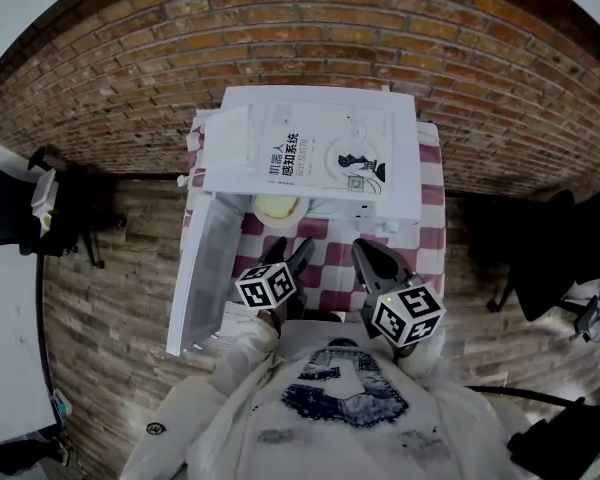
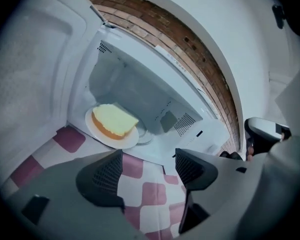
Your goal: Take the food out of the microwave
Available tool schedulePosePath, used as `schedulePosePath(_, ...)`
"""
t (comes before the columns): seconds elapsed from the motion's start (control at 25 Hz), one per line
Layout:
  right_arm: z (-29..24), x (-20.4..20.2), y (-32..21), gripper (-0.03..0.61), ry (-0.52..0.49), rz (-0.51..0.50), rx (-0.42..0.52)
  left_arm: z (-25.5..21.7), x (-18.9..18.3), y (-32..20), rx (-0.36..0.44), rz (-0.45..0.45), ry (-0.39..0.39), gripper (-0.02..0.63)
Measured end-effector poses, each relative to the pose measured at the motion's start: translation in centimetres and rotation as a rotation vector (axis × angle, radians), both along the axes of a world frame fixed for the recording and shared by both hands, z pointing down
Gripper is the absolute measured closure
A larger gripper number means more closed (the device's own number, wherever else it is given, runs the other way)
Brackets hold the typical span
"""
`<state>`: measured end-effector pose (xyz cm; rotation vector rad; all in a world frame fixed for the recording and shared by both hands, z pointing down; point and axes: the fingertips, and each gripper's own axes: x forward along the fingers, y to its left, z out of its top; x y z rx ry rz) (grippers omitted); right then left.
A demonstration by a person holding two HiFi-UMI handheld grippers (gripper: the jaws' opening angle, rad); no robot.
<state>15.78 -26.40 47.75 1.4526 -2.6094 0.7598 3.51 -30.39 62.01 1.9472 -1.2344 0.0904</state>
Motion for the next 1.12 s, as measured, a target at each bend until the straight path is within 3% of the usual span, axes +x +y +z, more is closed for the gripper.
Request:
schedulePosePath(0.08, 0.0, 0.3, 0.0, 0.565, 0.006, 0.003, 0.000, 0.6, 0.1, -0.4, -0.028, -0.025, 0.074, 0.291)
schedulePosePath(0.24, -0.1, 0.8, 0.0, 0.565, 0.018, 0.009, -0.001, 2.3, 0.6, -1.1, -0.130, -0.076, 0.292, 0.293)
schedulePosePath(0.56, 0.2, 1.8, 0.1, 0.565, 0.035, 0.018, -0.006, 4.4, 0.0, -2.3, -0.177, -0.137, 0.368, 0.293)
schedulePosePath(1.12, 0.5, 2.3, 0.4, 0.565, 0.055, 0.013, -0.017, 5.7, 0.0, -4.7, -0.226, -0.256, 0.687, 0.314)
